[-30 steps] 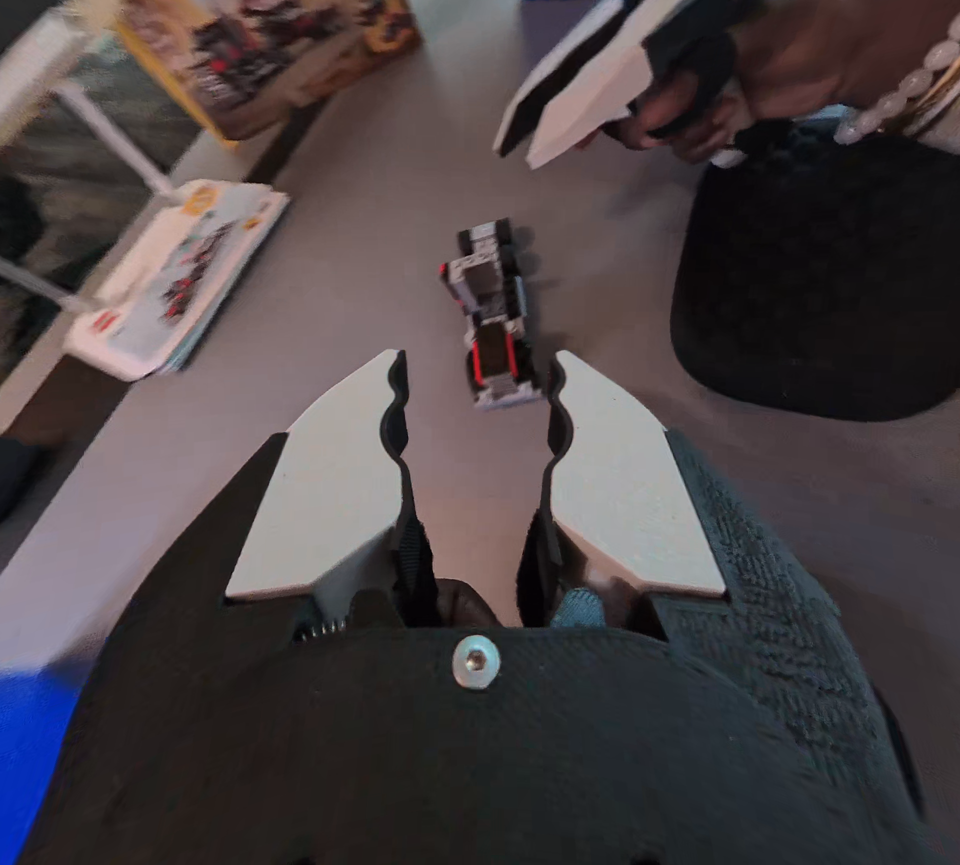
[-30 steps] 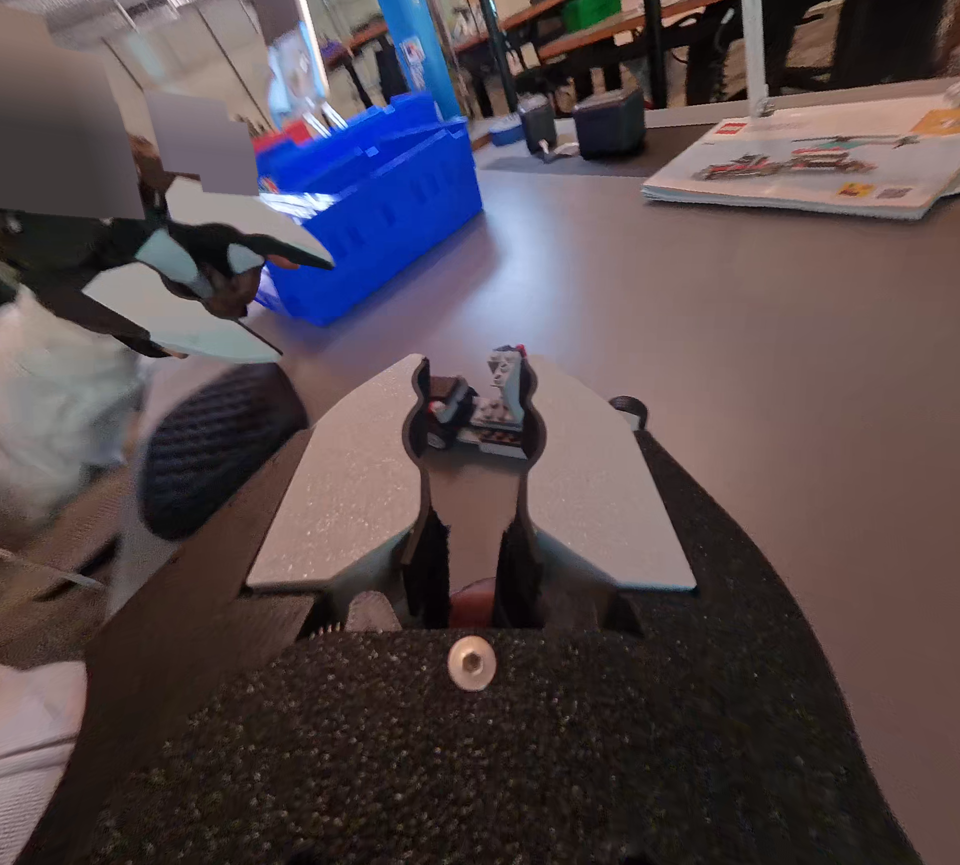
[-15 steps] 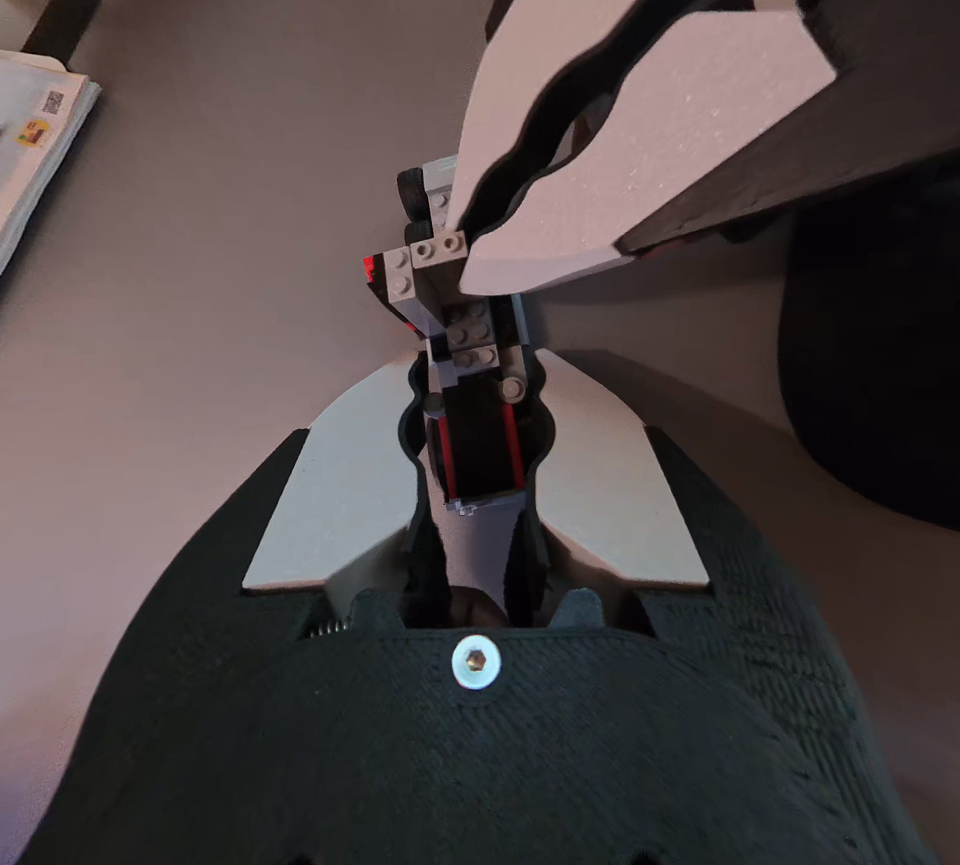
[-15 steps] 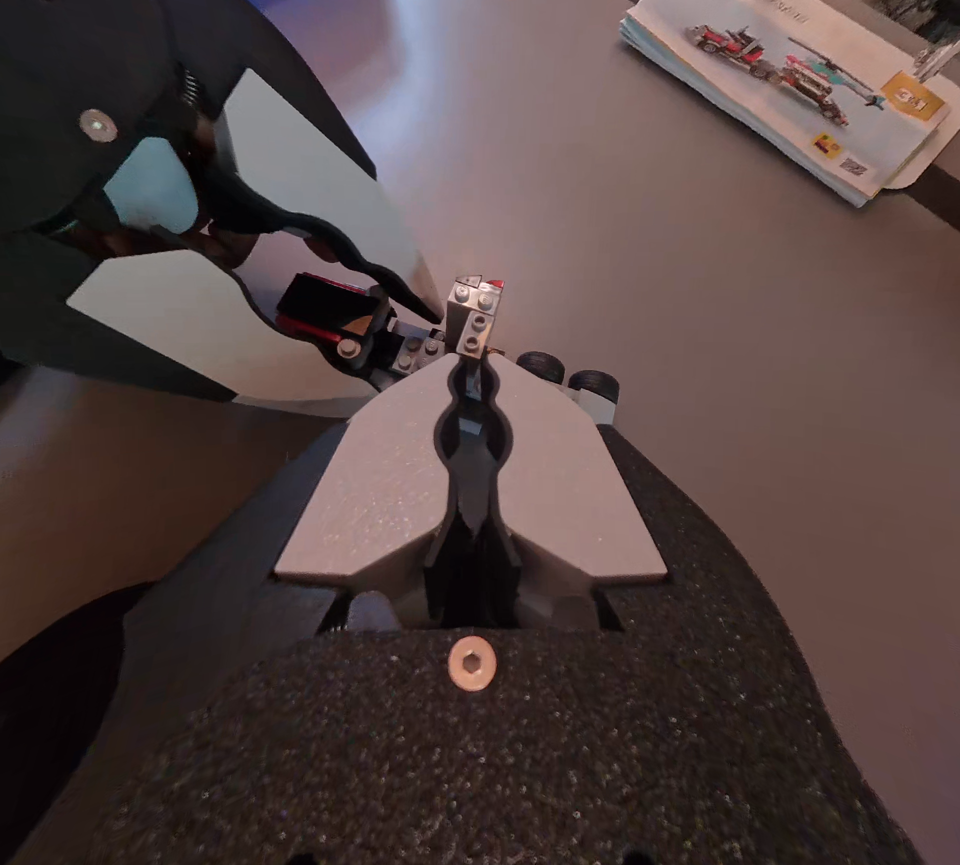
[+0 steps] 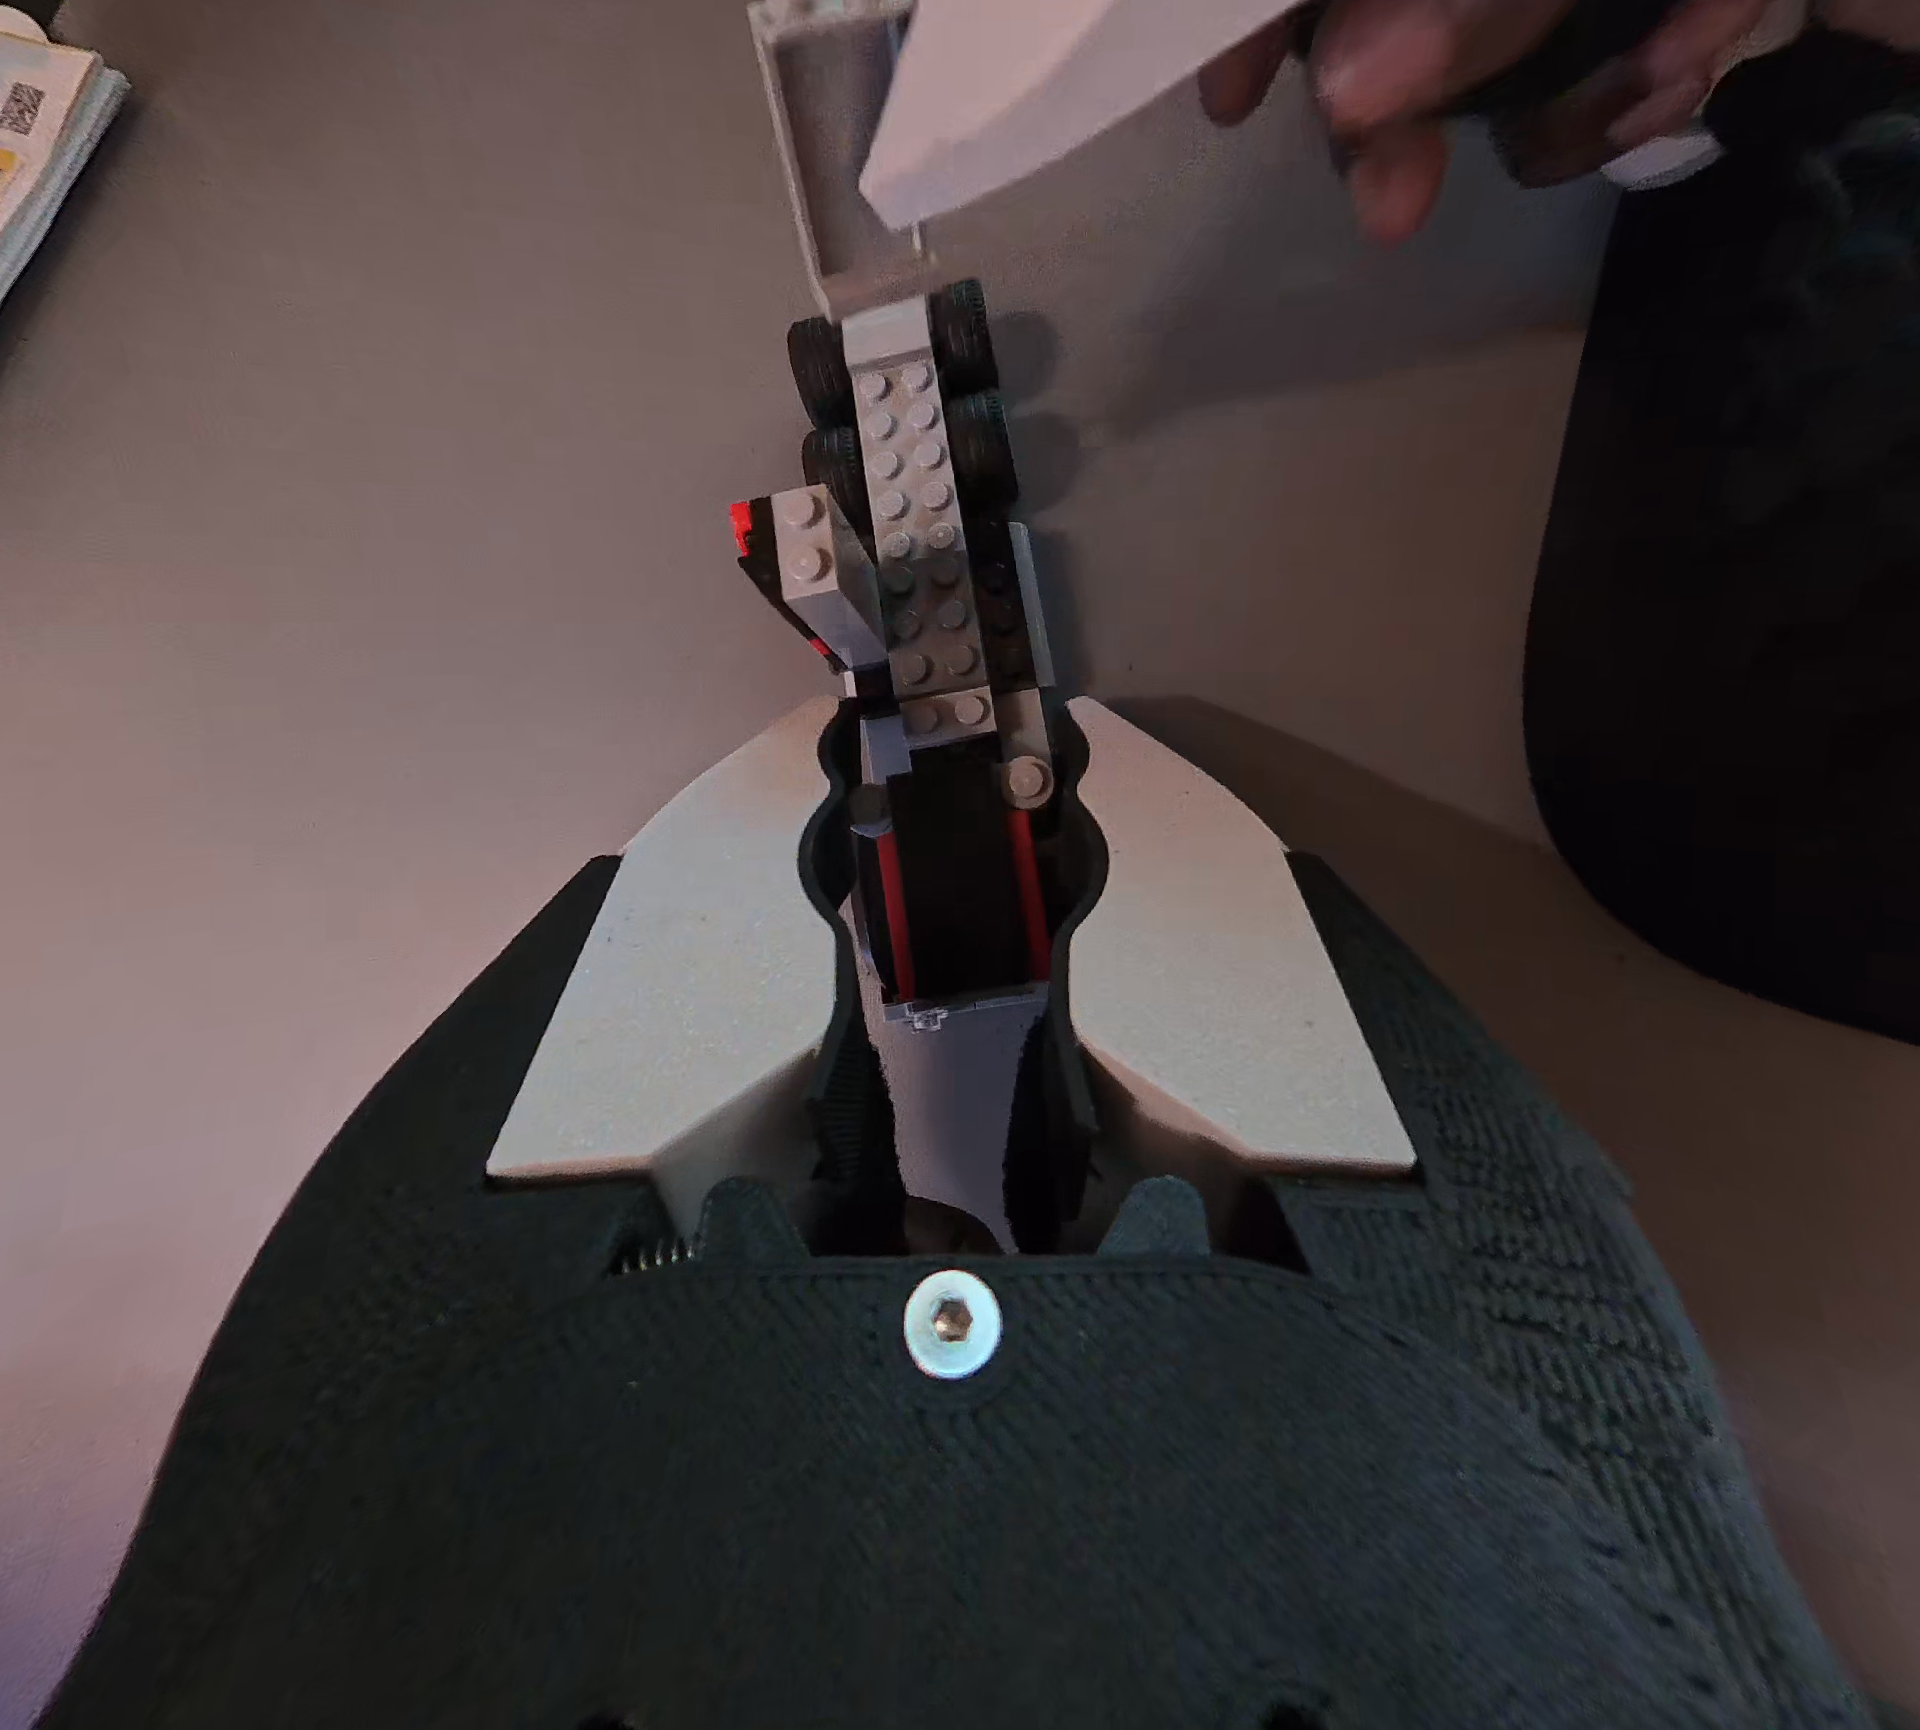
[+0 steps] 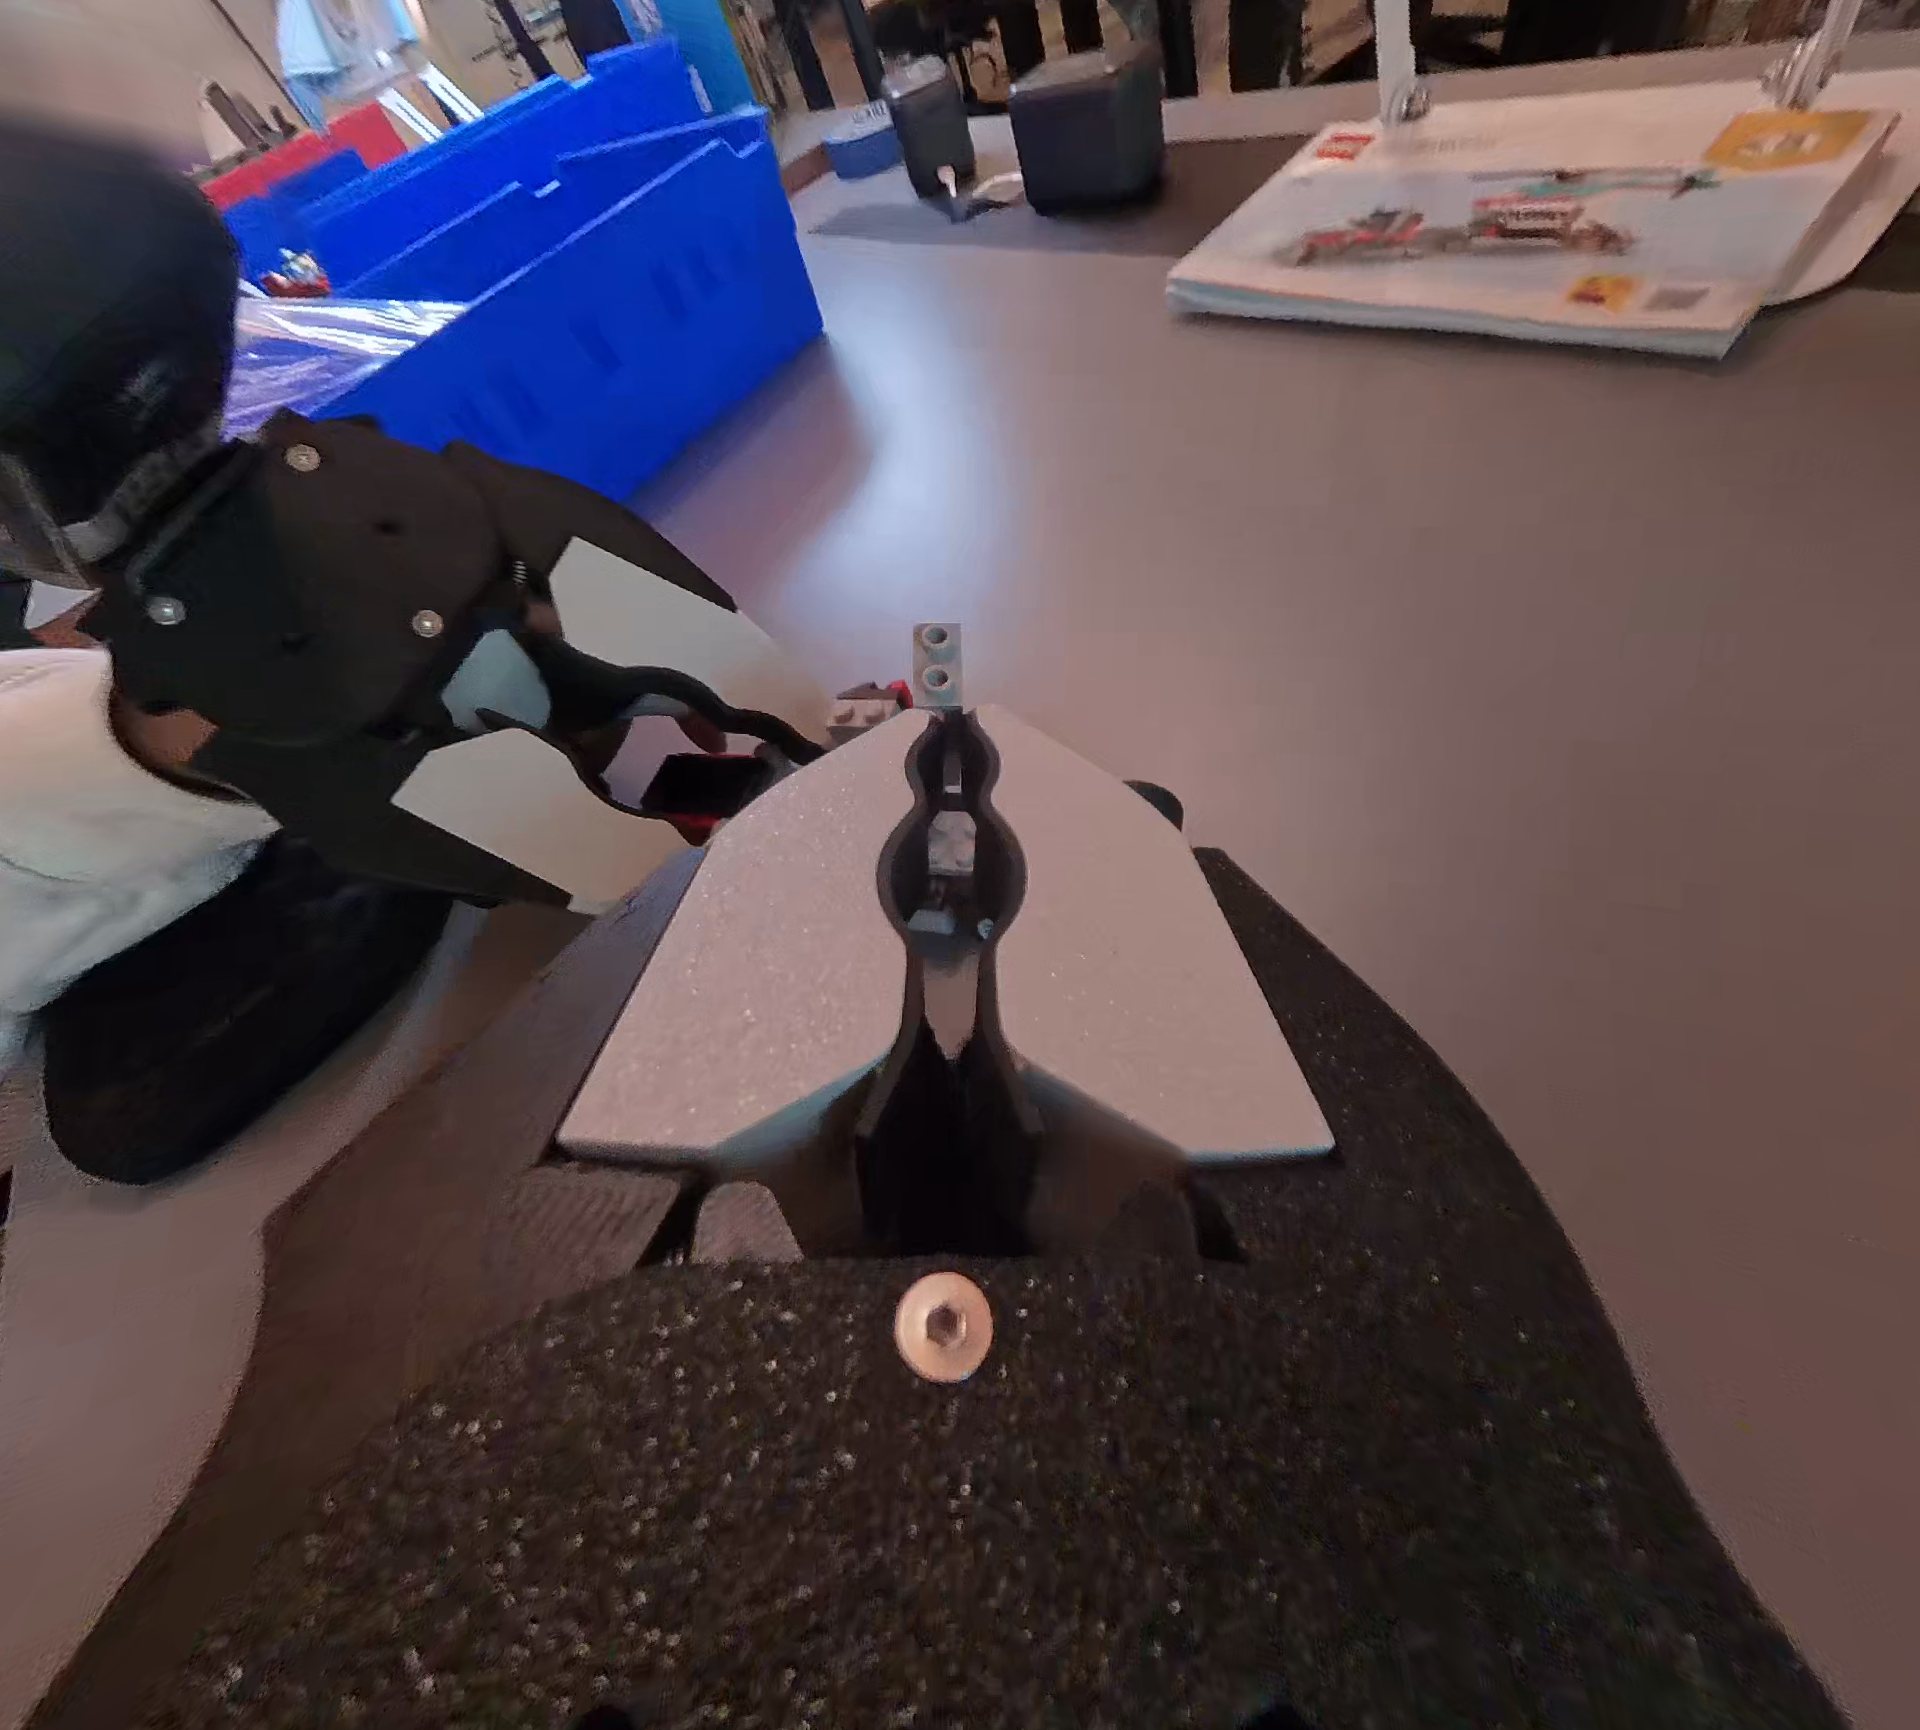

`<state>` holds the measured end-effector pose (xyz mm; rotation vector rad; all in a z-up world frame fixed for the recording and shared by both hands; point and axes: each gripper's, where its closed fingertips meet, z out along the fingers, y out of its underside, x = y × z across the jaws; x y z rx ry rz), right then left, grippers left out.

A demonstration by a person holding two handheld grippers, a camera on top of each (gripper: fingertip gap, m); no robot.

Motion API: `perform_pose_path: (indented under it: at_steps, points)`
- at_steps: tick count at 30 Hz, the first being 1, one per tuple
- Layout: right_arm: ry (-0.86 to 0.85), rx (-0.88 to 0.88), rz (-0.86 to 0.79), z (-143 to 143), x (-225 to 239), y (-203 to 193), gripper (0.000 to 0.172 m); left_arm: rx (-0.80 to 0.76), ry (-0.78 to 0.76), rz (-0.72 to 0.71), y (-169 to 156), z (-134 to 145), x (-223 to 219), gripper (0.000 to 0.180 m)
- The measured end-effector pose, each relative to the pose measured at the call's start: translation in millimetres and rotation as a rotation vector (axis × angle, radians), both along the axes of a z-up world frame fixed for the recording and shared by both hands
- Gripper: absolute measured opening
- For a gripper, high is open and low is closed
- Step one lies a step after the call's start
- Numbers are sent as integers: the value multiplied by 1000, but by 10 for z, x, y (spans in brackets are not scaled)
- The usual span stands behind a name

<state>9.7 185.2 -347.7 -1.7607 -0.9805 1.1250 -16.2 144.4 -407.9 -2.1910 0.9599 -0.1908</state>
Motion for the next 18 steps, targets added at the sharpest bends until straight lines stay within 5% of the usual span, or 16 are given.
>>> perform_pose_path:
  at_steps: [13,16,18]
  points:
    - [232,-85,216,287,-112,-335,2,22,46,-19,-20,11,-34,38]
    - [355,-177,266,415,-85,-385,2,149,118,-15,52,140,-122,57]
    - [464,-260,304,524,-47,-401,2,347,43,-43,107,466,-43,57]
